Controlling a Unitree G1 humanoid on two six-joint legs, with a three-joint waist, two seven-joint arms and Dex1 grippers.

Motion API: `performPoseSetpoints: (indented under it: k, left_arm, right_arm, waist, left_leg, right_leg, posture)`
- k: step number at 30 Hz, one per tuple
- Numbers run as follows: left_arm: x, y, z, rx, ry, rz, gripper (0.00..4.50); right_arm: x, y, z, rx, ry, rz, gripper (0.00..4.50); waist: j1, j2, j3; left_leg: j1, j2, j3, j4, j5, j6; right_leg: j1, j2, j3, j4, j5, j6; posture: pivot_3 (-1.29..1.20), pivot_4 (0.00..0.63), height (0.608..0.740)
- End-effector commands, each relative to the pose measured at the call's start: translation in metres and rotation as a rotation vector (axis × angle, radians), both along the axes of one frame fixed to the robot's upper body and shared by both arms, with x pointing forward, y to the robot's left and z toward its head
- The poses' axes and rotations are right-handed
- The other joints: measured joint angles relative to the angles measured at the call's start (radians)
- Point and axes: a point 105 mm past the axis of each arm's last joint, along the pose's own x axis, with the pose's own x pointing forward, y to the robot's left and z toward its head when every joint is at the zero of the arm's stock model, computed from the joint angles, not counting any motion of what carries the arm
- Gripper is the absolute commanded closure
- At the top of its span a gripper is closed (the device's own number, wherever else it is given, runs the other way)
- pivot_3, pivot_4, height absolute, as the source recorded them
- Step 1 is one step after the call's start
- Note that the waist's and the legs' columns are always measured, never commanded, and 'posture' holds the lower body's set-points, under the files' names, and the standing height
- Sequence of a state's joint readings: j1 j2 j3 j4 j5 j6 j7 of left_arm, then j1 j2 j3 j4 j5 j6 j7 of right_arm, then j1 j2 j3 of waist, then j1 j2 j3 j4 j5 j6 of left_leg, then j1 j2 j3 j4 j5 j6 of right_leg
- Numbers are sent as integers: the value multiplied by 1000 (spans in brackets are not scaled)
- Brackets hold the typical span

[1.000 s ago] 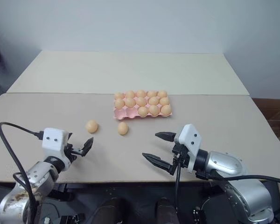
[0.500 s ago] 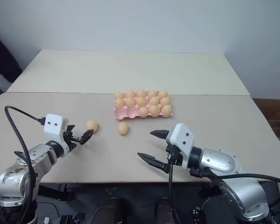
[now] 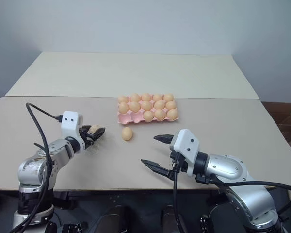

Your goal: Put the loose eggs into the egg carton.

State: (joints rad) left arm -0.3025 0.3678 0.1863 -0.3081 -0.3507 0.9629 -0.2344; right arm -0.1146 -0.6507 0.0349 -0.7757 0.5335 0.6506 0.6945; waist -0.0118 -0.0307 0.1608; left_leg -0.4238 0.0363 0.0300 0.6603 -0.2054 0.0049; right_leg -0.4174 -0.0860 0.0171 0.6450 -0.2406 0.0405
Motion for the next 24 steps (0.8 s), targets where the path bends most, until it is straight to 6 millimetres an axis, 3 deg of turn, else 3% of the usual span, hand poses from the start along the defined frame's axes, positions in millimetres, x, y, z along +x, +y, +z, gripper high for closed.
performPoseSetpoints:
  k: [1, 5, 9, 13, 17, 24]
  left_arm:
    - [-4, -2, 7, 12, -38, 8, 2597]
    - [-11, -11, 21, 30, -112, -1, 3233]
    - [-15, -45, 54, 85, -265, -121, 3374]
    - [-9, -68, 71, 132, -356, -204, 3379]
    - [10, -83, 73, 137, -377, -238, 3380]
    - [37, -104, 66, 193, -401, -300, 3380]
  right_arm:
    - [-5, 4, 12, 14, -63, 26, 0]
    - [-4, 3, 13, 18, -65, 18, 0]
    - [-2, 2, 15, 25, -68, 7, 0]
    - [-2, 2, 17, 22, -68, 10, 0]
    - [3, 1, 20, 34, -47, -19, 0]
    - [29, -7, 25, 61, 54, -281, 0]
  waist:
    - [1, 0, 0]
    - [1, 0, 0]
    - [6, 0, 0]
    - [14, -1, 0]
    - [16, -1, 0]
    - [17, -1, 0]
  left_leg:
    - [0, 0, 0, 0, 0, 0]
    - [0, 0, 0, 0, 0, 0]
    - [0, 0, 0, 0, 0, 0]
    - [1, -1, 0, 1, 0, -1]
    - [0, -1, 0, 1, 0, 0]
    - [0, -1, 0, 1, 0, 0]
  right_leg:
    - [0, 0, 0, 0, 0, 0]
    - [0, 0, 0, 0, 0, 0]
    - [0, 0, 0, 0, 0, 0]
    - [2, 0, 0, -1, 1, 0]
    - [2, 0, 0, -1, 0, 0]
    - [1, 0, 0, -1, 1, 0]
  posture:
    - [0, 150, 740]
    - [0, 150, 740]
    - [0, 150, 740]
    - [0, 150, 740]
    - [0, 150, 740]
    - [0, 150, 740]
